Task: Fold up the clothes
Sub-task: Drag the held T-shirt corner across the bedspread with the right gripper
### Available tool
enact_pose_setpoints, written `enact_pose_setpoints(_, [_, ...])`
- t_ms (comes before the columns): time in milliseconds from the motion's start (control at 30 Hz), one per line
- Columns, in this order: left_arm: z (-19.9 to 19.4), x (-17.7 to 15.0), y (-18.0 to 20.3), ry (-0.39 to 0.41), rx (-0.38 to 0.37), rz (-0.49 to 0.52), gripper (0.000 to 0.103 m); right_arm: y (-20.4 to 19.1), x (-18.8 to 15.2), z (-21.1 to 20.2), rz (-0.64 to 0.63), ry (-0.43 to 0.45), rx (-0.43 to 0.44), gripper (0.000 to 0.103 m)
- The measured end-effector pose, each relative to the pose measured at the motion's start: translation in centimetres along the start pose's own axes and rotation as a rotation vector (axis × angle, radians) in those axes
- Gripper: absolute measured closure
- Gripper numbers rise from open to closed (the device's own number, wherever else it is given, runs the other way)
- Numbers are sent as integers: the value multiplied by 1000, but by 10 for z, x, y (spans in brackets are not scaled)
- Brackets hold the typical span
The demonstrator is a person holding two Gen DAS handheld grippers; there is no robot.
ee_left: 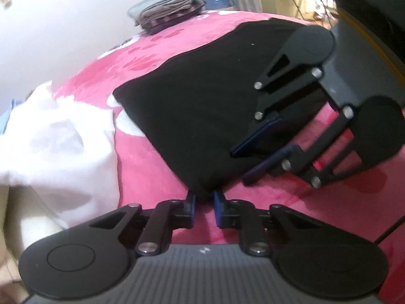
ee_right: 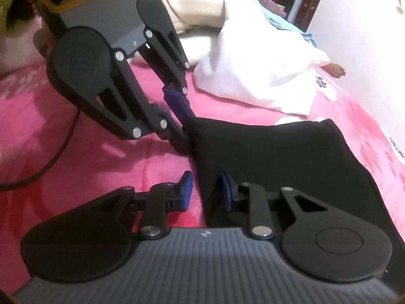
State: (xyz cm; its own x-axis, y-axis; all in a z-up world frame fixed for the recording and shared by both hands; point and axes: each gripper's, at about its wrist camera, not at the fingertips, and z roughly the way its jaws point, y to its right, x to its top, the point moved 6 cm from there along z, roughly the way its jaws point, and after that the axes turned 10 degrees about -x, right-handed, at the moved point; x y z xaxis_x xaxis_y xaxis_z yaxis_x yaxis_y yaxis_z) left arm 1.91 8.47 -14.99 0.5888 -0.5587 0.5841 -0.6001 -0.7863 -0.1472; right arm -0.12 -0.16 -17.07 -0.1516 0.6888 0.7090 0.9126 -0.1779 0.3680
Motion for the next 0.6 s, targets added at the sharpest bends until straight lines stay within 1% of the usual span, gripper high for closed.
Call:
enact_pose_setpoints(33, [1, 0, 2, -3, 11, 31, 93, 1, 0, 0, 6, -1, -3, 84])
enact_pose_setpoints(67, [1, -1, 4, -6, 22, 63, 94, 1, 0, 1, 11, -3, -12, 93])
enact_pose_setpoints(100, [1, -1, 7, -10, 36, 101, 96, 2, 0, 1, 13, -8, -20, 97])
enact_pose_setpoints(200, [0, -3, 12, -21, 114, 233, 97, 7, 2, -3, 36, 2, -21, 100])
enact_pose_setpoints(367, [-2, -10, -3, -54, 177, 209, 102, 15, 7, -12, 100, 25, 7, 101])
enact_pose_setpoints(433, [-2, -13, -9, -67, 202, 198, 102, 15, 7, -13, 108, 29, 19, 101])
enact_pose_setpoints(533, [-4, -17, -18, -87, 239, 182, 102, 8, 1, -6, 102, 1, 39, 101])
enact_pose_setpoints(600, [-5, -20, -24, -100, 264, 171, 101, 7, -2, -4, 128, -10, 50, 97])
